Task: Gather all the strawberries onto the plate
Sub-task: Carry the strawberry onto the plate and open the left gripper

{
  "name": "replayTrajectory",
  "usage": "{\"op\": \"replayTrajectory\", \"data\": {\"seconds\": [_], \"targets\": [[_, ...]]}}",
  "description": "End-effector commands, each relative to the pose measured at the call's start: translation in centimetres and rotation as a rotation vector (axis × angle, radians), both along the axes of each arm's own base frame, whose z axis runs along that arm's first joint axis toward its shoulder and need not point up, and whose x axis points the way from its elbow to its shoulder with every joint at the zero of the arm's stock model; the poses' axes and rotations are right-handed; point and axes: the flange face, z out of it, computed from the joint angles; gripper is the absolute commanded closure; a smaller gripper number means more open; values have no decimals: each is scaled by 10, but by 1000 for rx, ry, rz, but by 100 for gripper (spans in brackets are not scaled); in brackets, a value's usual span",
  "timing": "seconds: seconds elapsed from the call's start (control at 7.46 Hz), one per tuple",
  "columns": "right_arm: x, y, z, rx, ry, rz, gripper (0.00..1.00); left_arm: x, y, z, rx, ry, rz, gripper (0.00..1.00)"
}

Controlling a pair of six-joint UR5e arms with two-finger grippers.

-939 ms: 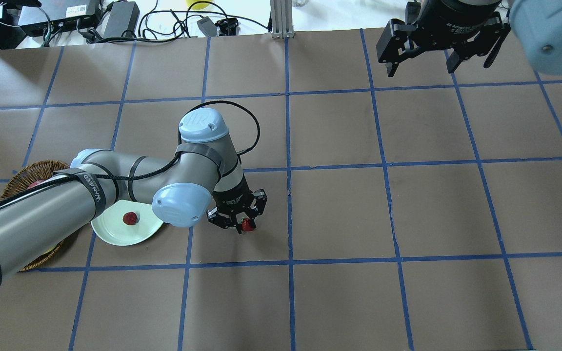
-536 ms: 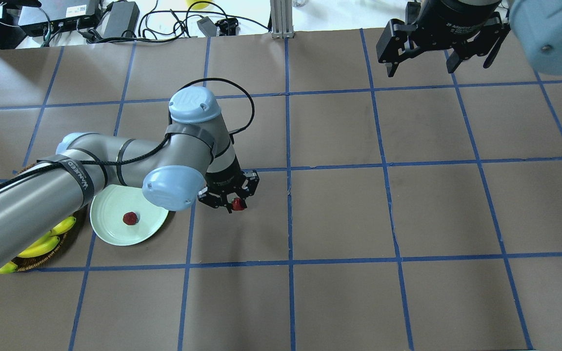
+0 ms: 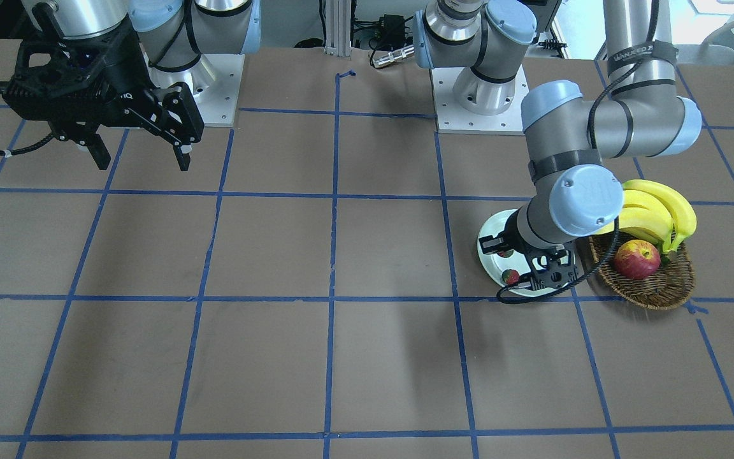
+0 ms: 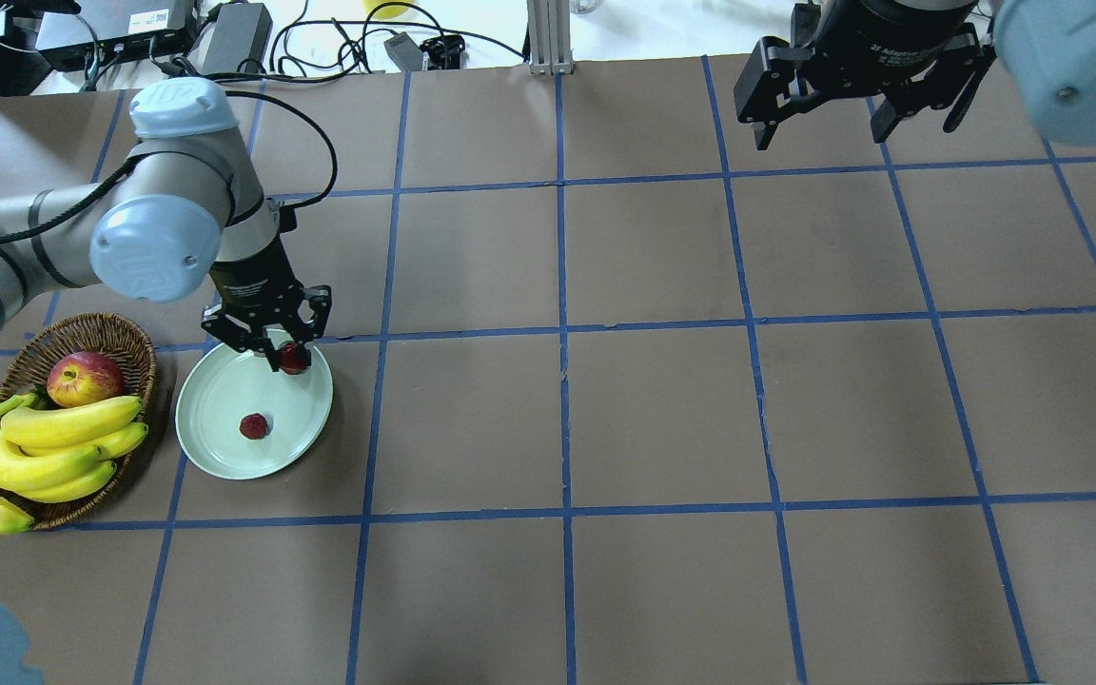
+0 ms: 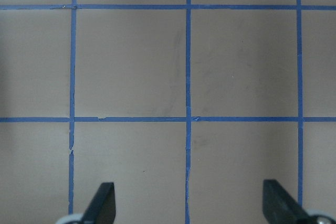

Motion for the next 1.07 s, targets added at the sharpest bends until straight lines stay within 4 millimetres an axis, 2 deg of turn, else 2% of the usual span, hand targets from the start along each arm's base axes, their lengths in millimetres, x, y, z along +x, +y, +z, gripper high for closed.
{"op": "replayTrajectory", "data": {"seconds": [0.0, 0.13, 0.27, 0.4, 0.54, 0.67, 0.94], "targets": [[0, 0, 0, 0, 0, -1, 0, 58, 2, -17, 38, 13, -69, 100], [0, 0, 0, 0, 0, -1, 0, 60, 4, -31, 59, 25, -69, 100], [0, 0, 0, 0, 0, -2, 0, 61, -1, -36, 24, 18, -79, 100], [0, 0, 0, 0, 0, -2, 0, 62, -5, -43, 26, 16, -82, 66], [0, 0, 0, 0, 0, -2, 0, 63, -7, -42, 15, 18, -72, 1], [0, 0, 0, 0, 0, -2, 0, 63, -7, -39, 9, 15, -74, 0], [0, -1, -1, 2, 0, -2, 0, 58, -14, 2, -67, 6, -70, 0]]}}
